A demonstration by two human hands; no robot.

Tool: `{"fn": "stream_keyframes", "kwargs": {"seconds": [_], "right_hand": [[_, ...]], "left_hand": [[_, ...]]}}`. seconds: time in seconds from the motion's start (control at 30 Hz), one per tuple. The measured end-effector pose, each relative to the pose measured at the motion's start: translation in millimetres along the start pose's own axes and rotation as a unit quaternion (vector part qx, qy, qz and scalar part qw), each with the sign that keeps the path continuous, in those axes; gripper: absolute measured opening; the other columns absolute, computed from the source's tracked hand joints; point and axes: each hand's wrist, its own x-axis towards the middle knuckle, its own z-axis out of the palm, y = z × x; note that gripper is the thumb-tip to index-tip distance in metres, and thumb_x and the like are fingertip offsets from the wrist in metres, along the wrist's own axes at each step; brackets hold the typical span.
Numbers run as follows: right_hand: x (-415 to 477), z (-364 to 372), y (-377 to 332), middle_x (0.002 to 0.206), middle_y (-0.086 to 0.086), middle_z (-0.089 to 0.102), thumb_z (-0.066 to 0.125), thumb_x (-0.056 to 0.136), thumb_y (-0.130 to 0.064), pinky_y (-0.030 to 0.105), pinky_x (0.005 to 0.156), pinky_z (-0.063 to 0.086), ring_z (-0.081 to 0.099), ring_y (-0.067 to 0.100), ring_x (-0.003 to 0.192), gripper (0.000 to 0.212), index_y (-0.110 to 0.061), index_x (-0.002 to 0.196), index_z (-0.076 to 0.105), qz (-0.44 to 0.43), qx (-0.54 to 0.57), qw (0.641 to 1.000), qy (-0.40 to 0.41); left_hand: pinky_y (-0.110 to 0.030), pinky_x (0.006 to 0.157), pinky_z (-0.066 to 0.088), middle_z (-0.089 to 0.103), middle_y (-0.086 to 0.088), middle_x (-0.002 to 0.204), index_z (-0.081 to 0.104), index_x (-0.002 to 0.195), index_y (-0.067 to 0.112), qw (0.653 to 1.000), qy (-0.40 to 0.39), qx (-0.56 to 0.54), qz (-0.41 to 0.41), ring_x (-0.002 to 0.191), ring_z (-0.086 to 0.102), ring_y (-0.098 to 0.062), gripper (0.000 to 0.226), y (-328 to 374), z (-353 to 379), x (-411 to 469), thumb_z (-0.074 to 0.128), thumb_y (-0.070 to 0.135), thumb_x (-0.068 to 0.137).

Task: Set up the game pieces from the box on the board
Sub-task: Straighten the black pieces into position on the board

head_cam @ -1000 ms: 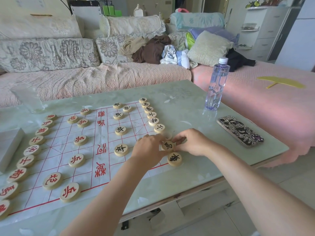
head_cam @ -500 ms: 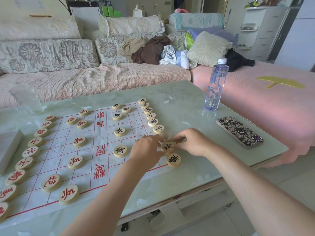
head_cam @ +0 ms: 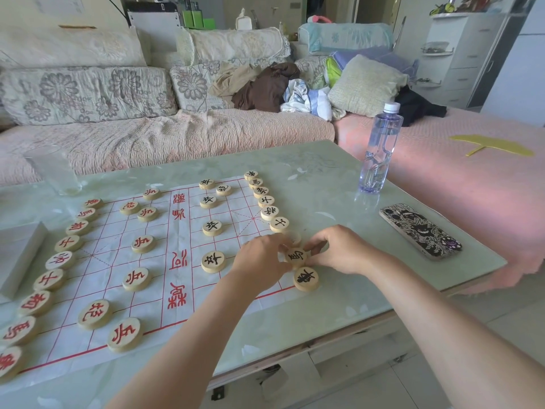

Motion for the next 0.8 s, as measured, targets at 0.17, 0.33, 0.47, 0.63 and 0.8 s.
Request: {"fn": "stream_keyframes", "kwargs": {"seconds": [0.17, 0.33, 0.47, 0.63, 0.8], "right_hand": [[2.0, -0.4, 0.4, 0.091, -0.009, 0.072, 0.083, 0.076, -0.031, 0.006, 0.054, 0.037, 0.055, -0.003, 0.066, 0.027, -0.033, 0.102, 0.074, -0.005, 0.002, 1.000, -0.005], [4.1, -6.9, 5.6, 0.092, -0.012, 0.071, 0.077, 0.083, -0.022, 0.013, 0.063, 0.041, 0.060, -0.002, 0.076, 0.032, -0.028, 0.113, 0.070, 0.014, 0.035, 0.999, 0.006], [12.5, -4.4, 4.2, 0.099, -0.011, 0.069, 0.065, 0.090, -0.017, 0.016, 0.072, 0.044, 0.063, 0.010, 0.092, 0.029, -0.027, 0.116, 0.070, 0.004, 0.042, 0.996, 0.076], [33.5, 6.4, -5.2, 0.118, -0.015, 0.066, 0.061, 0.091, -0.010, 0.017, 0.083, 0.041, 0.060, 0.004, 0.096, 0.041, -0.032, 0.125, 0.067, -0.030, 0.014, 0.997, 0.067], [46.4, 9.9, -8.4, 0.104, -0.022, 0.067, 0.075, 0.083, -0.019, 0.011, 0.063, 0.035, 0.049, -0.010, 0.062, 0.039, -0.039, 0.115, 0.070, -0.040, 0.015, 0.998, 0.053]], "left_hand": [[-0.030, 0.082, 0.049, 0.066, 0.016, 0.107, 0.060, 0.118, 0.031, 1.000, 0.005, -0.016, -0.004, 0.095, 0.059, -0.013, 0.042, -2.5, 0.9, 0.1, 0.075, 0.034, 0.079], [-0.030, 0.083, 0.051, 0.064, 0.012, 0.109, 0.058, 0.122, 0.029, 0.999, -0.008, -0.033, -0.005, 0.090, 0.057, -0.012, 0.044, -10.2, -2.2, 6.1, 0.071, 0.018, 0.081], [-0.029, 0.083, 0.049, 0.064, 0.011, 0.107, 0.058, 0.122, 0.027, 0.999, 0.018, -0.030, -0.021, 0.091, 0.057, -0.012, 0.037, -14.4, -8.9, 19.0, 0.064, 0.017, 0.086], [-0.034, 0.088, 0.051, 0.067, 0.011, 0.109, 0.061, 0.119, 0.029, 0.998, 0.026, 0.003, -0.053, 0.103, 0.060, -0.015, 0.032, -11.6, -3.4, 31.3, 0.058, 0.020, 0.089], [-0.035, 0.088, 0.052, 0.068, 0.012, 0.110, 0.062, 0.116, 0.031, 0.998, 0.027, -0.028, -0.057, 0.105, 0.061, -0.015, 0.033, -12.1, 0.0, 37.5, 0.057, 0.017, 0.087]]}}
